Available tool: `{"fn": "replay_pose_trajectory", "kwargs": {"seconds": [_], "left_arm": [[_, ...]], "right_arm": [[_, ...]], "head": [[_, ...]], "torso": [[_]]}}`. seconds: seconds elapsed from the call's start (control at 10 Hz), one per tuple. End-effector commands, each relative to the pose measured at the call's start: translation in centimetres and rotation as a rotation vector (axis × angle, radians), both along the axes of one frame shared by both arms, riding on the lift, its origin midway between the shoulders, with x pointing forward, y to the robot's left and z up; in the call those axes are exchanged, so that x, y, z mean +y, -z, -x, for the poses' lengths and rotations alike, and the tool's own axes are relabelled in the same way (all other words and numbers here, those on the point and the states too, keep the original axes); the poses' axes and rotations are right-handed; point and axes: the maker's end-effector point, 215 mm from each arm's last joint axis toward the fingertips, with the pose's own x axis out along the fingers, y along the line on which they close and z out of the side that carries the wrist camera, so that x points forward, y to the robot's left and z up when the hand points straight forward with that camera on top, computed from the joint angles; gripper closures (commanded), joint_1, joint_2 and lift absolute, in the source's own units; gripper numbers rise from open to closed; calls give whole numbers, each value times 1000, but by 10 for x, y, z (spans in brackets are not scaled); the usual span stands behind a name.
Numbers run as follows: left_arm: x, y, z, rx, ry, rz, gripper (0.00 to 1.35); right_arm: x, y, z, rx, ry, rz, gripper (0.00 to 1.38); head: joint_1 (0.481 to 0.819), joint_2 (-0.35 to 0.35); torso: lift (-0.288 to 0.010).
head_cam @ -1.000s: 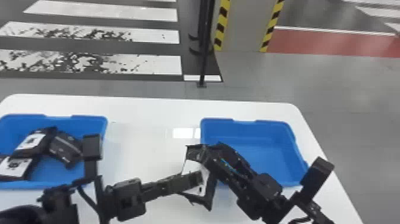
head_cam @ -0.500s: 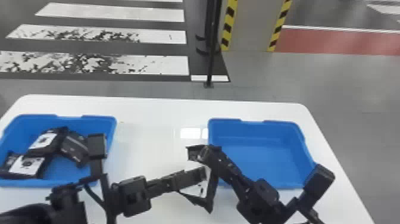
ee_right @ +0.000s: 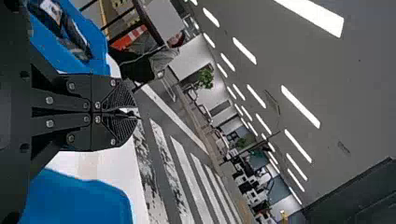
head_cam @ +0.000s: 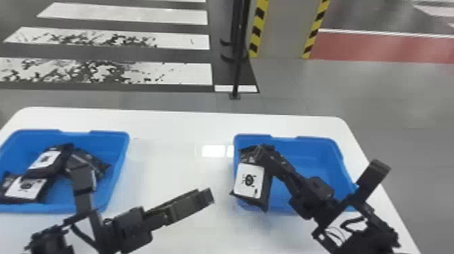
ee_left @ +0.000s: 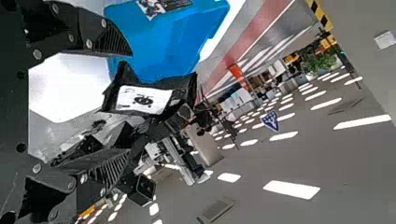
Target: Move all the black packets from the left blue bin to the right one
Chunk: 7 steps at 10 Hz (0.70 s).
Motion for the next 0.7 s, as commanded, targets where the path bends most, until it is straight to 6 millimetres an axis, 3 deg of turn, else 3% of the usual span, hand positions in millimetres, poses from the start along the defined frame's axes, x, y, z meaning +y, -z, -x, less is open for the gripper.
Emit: {"fn": "replay_pose_trajectory", "kwargs": {"seconds": [0.0, 0.2, 0.3, 0.4, 0.5, 0.6], "left_arm": [[19, -3, -4, -13, -54, -1, 173], [40, -7, -8, -33, -112, -15, 173], [51, -11, -12, -48, -140, -24, 171], [61, -14, -17, -65, -166, -34, 173], [69, -16, -19, -74, -181, -42, 173], [75, -17, -22, -82, -194, -54, 173]], "right_arm": [[-29, 7, -33, -9, 37, 68, 1276], [-60, 32, -66, 24, 90, 144, 1274], [-75, 51, -76, 60, 120, 167, 1216], [-91, 63, -80, 85, 158, 189, 1069], [-103, 72, -79, 103, 187, 209, 797], [-127, 74, -75, 98, 247, 255, 384]], "head": [[695, -125], [695, -137], [695, -139], [695, -142], [695, -146], [695, -152]], "torso": [[-145], [-145], [-145], [-145], [-145], [-145]]}}
